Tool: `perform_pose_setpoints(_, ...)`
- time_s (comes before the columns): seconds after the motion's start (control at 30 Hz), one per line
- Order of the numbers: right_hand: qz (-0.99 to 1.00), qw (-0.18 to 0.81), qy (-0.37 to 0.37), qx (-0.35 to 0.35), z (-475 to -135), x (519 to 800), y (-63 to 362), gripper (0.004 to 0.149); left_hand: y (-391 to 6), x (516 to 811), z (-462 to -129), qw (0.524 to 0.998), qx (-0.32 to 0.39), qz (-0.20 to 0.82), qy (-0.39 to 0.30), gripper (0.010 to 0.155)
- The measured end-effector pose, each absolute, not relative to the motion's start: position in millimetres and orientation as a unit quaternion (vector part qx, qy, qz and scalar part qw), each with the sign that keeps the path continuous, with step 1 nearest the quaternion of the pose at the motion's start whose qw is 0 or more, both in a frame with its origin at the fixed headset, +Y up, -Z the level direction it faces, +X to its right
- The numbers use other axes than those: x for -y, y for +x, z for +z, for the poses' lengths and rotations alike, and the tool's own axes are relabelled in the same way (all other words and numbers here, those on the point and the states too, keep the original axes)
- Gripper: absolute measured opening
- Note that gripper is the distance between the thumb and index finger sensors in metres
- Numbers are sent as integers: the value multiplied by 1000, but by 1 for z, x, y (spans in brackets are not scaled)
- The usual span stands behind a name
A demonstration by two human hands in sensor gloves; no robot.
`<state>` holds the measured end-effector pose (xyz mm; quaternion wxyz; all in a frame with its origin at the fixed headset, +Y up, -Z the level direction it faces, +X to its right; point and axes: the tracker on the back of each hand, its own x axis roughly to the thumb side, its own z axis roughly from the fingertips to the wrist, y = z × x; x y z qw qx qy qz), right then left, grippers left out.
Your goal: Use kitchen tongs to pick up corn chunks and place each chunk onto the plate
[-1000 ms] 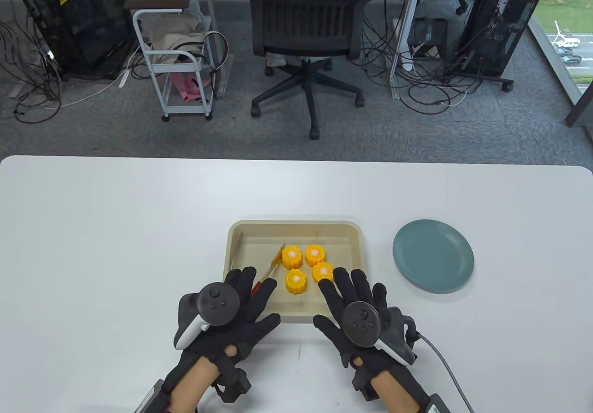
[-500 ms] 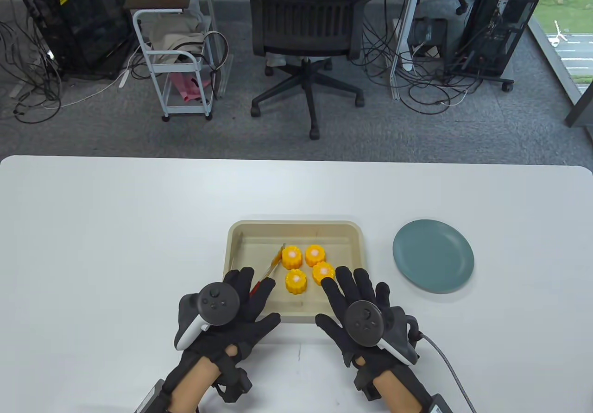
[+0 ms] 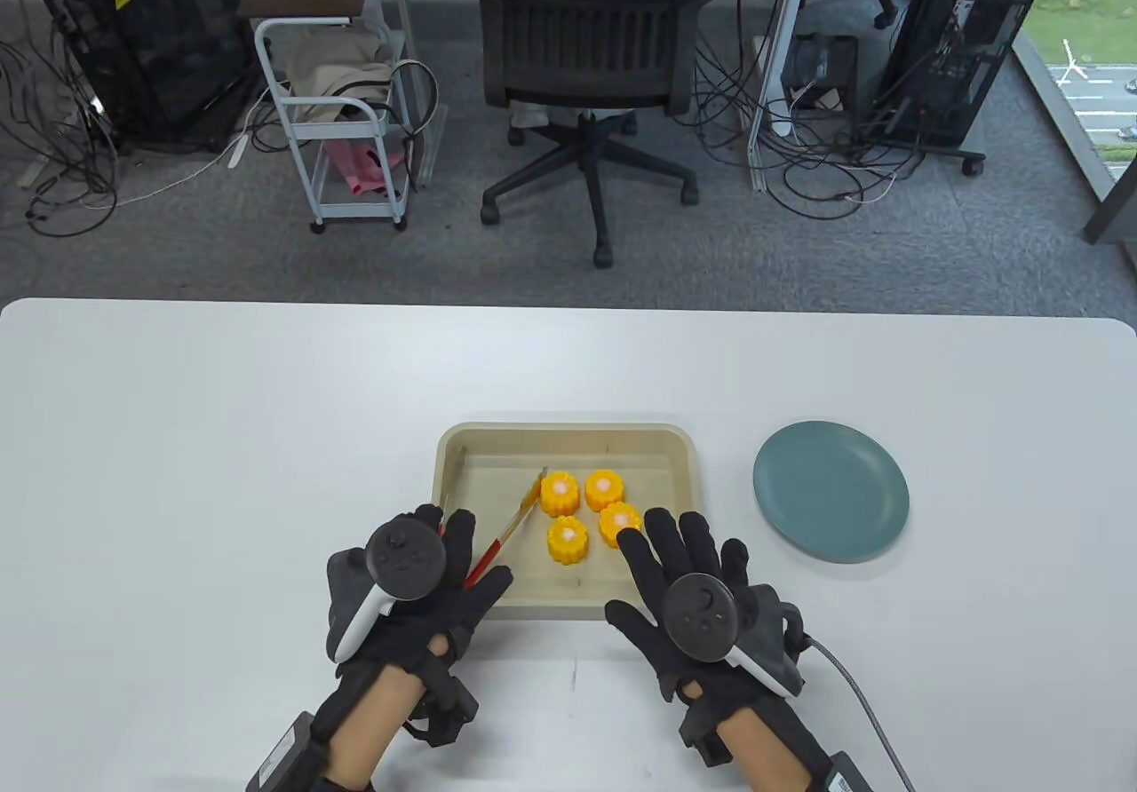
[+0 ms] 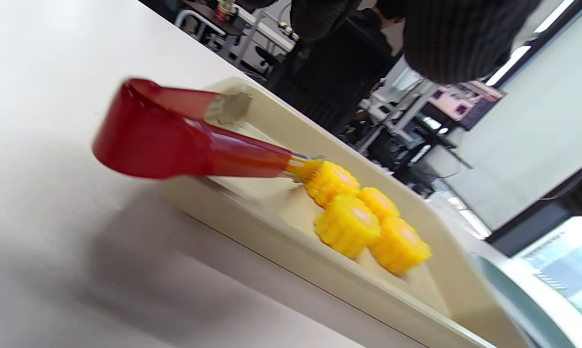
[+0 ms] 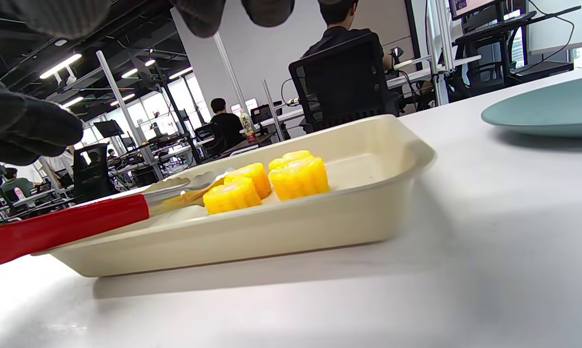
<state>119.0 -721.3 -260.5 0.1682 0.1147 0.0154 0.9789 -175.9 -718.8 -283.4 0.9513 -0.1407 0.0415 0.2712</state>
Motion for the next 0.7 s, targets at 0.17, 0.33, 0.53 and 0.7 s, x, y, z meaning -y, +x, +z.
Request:
perform_pose_setpoints(0.17,978,172,113,-23,-261,722,119,73,-168,712,-301,959,-101,188,-185,93)
perform_pose_setpoints(0.33,978,168,120,-22,-259,721,120,73,-156,725,-319,952,-144,96,-253,100)
perform_pose_setpoints(0.53,978,168,119,-22,-259,720,122,73,-145,741,-337,944,-193,9,-268,103)
perform_pose_setpoints(0.7,979,164,117,-27,-260,722,124,74,-144,755,-346,932,-213,-22,-292,103)
